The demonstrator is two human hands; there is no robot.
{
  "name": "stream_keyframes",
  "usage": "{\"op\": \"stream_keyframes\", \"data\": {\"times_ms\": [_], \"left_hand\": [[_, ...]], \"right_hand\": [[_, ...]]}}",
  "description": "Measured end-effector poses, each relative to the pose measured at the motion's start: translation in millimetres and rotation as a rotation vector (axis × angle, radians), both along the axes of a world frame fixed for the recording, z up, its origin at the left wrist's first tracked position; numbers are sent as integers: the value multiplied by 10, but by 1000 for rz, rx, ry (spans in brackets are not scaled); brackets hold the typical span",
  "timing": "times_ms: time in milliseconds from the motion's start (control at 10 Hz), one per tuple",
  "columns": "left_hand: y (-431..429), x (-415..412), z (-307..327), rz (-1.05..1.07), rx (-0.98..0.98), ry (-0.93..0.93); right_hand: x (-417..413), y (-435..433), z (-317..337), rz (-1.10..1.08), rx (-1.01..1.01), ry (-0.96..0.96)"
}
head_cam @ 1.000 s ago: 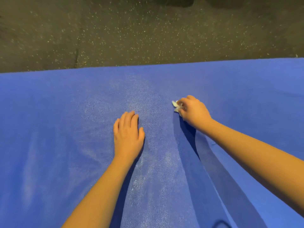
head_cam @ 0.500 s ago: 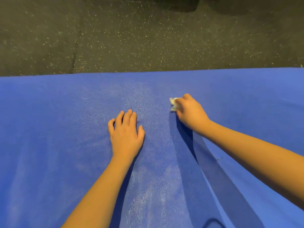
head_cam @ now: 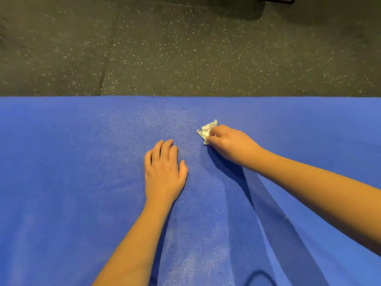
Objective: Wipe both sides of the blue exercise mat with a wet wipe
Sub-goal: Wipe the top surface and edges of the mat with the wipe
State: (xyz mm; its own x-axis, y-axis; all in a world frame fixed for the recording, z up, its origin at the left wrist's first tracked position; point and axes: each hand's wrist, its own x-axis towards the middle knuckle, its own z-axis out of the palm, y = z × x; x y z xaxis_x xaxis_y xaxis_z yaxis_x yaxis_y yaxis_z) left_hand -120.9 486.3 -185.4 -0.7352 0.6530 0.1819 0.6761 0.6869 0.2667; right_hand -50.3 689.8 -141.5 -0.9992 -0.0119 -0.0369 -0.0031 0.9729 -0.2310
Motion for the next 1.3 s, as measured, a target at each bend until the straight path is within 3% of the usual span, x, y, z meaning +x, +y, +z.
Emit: {"op": "stream_keyframes", "data": {"times_ms": [200,400,500,600,700,800,900,1000,1100,1200,1300], "left_hand": [[-4,-5,-8,-2,-10,-17],[-1,-16,3,-7,-18,-17],[-5,-15,2,-5,-17,-27],[-4,-11,13,-5,-13,-42],[1,-12,21,-3,-13,-37],[9,-16,23,-3,-10,-29],[2,-18,11,-3,-11,-28],[6,-23,6,-8,-15,-23],[15,-23,8,-5,-15,-19],[10,-21,9,-8,-14,-21],[2,-21,3,-8,-12,-18]], "right_hand": [[-413,391,-72,-581,64,-2],[-535,108,-57,-64,94,-20],[-621,376,-4,-391,158,-33],[-725,379,28,-524,191,-76],[-699,165,-25,-246,145,-92],[-491,341,-24,-321,172,-82],[-359,681,-35,-625,160,-30],[-380,677,-38,-665,106,-18],[-252,557,-72,-345,66,31],[-104,765,-92,-468,42,78],[-54,905,-127,-797,-27,137]]}}
